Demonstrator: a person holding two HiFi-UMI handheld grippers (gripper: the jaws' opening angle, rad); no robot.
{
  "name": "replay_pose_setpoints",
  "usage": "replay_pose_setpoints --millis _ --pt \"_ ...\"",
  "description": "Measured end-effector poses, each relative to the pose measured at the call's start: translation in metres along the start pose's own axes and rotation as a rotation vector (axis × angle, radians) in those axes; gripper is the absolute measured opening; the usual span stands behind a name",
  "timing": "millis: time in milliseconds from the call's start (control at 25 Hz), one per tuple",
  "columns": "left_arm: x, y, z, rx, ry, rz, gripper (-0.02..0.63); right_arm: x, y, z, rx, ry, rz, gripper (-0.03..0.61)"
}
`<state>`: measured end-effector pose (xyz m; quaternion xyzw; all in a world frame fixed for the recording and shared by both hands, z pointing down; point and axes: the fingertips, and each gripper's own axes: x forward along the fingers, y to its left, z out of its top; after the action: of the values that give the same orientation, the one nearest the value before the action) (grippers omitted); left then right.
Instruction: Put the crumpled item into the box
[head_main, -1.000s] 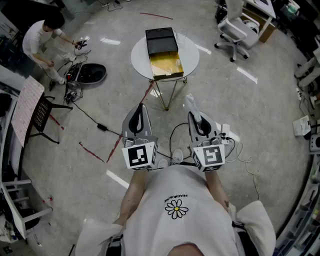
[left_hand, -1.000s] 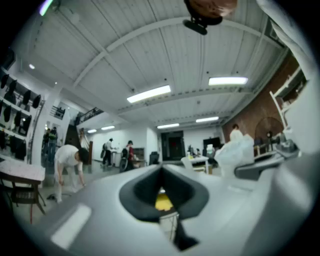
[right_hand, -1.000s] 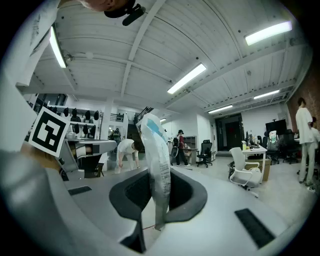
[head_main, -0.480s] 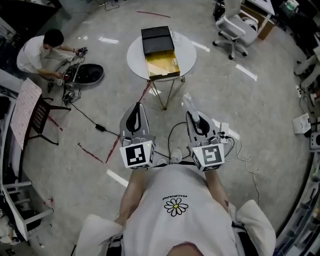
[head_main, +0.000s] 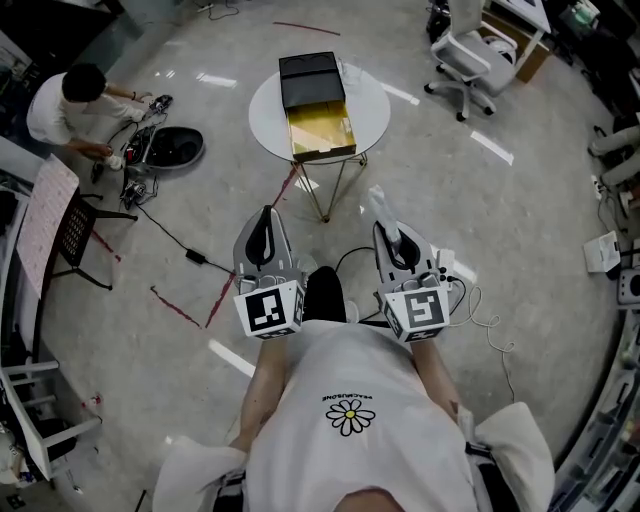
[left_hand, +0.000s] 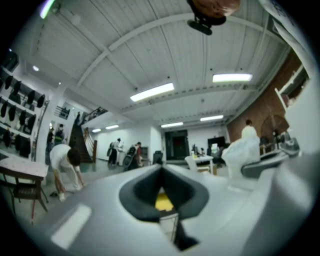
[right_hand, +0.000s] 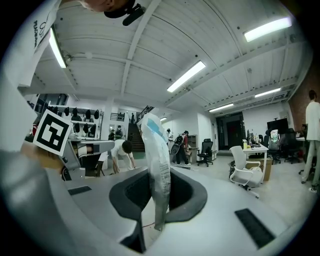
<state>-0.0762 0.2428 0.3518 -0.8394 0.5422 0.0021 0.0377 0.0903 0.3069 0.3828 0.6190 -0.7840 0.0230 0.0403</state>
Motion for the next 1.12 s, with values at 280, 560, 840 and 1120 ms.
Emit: replay_pose_setpoints --millis 280,560,840,1120 --pt "0.049 0.008 0.002 -0.004 -0.034 -0.006 -0.003 0.037 -0.021 0.006 -0.009 -0.024 0.008 0.043" --pt "0.102 0.018 -0.007 -0.009 -0.021 -0.042 -0.002 0.086 -0.034 0.005 -0.003 -0.018 0.009 0.044" --pt "0.182 0.041 -0.005 -0.009 -0.029 -0.100 -0.003 0.157 -0.055 0.019 0.012 -0.021 -0.016 0.044" --pt "0.272 0.079 -0.006 -0.030 -0.034 -0.150 -0.002 0.240 -0.081 0.038 0.014 -0.008 -0.069 0.044"
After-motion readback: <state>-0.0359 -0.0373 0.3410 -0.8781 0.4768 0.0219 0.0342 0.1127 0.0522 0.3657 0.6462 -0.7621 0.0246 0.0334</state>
